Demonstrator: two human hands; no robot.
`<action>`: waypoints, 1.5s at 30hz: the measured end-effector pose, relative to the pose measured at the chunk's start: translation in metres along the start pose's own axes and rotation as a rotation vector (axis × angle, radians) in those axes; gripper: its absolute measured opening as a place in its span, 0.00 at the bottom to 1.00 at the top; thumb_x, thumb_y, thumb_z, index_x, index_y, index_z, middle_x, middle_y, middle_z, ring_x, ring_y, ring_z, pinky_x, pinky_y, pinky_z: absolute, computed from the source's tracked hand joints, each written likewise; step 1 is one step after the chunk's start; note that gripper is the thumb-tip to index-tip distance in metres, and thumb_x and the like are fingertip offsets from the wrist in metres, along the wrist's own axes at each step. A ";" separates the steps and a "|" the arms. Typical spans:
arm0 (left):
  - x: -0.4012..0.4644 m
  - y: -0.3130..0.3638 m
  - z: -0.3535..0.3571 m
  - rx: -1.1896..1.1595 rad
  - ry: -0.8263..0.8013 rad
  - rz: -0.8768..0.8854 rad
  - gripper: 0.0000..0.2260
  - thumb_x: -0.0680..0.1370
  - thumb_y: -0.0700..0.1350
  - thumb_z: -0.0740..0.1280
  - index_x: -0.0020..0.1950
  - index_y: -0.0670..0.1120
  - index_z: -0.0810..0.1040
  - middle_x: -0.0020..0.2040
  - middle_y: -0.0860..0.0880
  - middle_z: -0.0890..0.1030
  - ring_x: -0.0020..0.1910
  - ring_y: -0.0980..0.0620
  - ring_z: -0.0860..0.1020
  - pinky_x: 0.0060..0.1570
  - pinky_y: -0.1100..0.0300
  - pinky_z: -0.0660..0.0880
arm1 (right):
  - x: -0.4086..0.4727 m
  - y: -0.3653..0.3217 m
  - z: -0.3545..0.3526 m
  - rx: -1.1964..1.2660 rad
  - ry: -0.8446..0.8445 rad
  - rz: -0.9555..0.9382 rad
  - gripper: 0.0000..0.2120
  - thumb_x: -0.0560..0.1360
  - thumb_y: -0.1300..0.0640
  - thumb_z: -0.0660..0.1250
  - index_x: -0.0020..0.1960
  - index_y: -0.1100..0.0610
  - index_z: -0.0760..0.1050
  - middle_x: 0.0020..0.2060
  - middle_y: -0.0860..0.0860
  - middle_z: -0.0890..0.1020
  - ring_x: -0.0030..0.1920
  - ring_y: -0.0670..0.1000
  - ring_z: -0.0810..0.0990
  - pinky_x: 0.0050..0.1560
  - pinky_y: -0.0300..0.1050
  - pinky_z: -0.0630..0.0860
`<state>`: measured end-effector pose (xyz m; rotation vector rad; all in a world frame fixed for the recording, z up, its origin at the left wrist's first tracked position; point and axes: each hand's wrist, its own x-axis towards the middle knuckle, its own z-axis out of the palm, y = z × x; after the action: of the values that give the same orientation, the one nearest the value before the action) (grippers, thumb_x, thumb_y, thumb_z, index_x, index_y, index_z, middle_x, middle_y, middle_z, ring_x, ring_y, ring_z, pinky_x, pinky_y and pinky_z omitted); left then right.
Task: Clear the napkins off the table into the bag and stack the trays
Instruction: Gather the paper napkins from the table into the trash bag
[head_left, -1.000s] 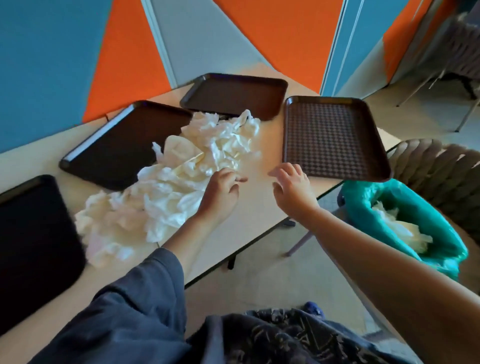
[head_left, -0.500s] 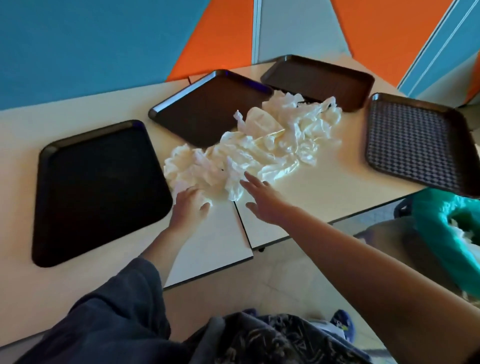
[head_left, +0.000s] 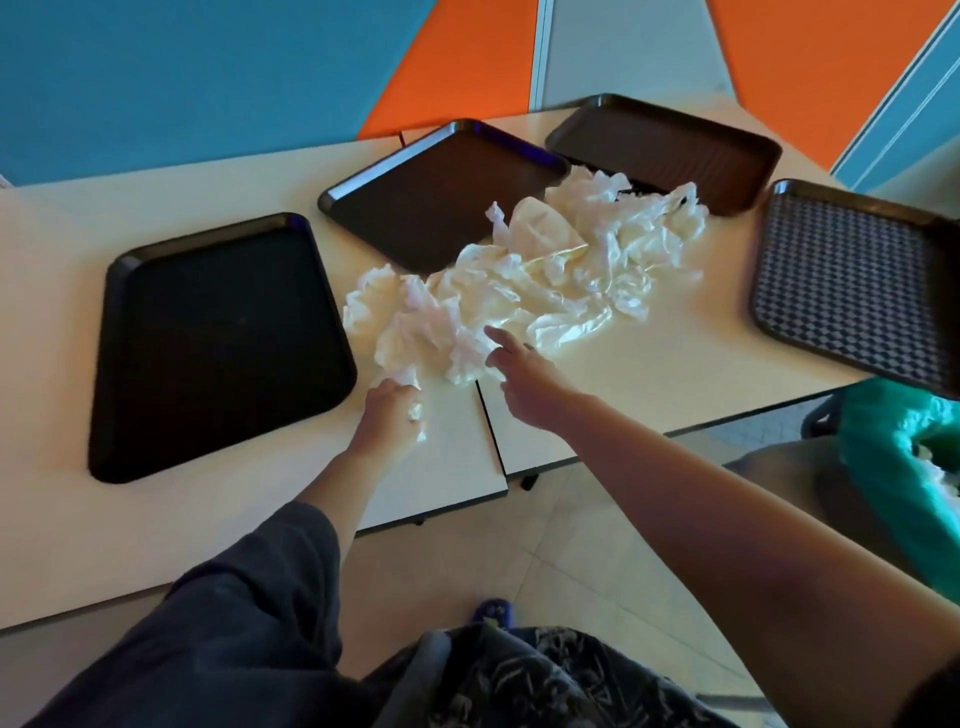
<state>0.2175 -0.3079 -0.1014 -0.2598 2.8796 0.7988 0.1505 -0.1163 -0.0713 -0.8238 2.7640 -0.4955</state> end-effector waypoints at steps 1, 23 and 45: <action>-0.003 0.002 -0.001 -0.020 0.003 -0.004 0.13 0.74 0.33 0.65 0.57 0.39 0.77 0.58 0.39 0.71 0.58 0.42 0.71 0.54 0.60 0.70 | 0.002 -0.003 -0.003 0.018 0.018 -0.032 0.19 0.73 0.71 0.56 0.63 0.59 0.69 0.76 0.47 0.52 0.67 0.57 0.67 0.56 0.51 0.73; -0.089 0.056 0.013 -0.186 0.421 -0.142 0.05 0.69 0.35 0.73 0.36 0.37 0.78 0.50 0.40 0.76 0.49 0.48 0.74 0.44 0.69 0.65 | -0.036 0.021 0.006 -0.200 -0.286 -0.079 0.19 0.77 0.59 0.61 0.66 0.63 0.66 0.61 0.61 0.72 0.62 0.59 0.70 0.61 0.49 0.69; -0.027 0.087 0.032 -0.201 0.109 0.060 0.12 0.70 0.32 0.70 0.34 0.45 0.69 0.64 0.42 0.70 0.57 0.44 0.74 0.54 0.58 0.70 | -0.070 0.073 -0.052 0.392 0.520 0.143 0.13 0.65 0.78 0.55 0.45 0.70 0.73 0.44 0.64 0.77 0.48 0.60 0.73 0.38 0.39 0.55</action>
<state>0.2286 -0.2140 -0.0802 -0.2464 2.9210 1.1211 0.1568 -0.0066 -0.0429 -0.4439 2.9726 -1.3302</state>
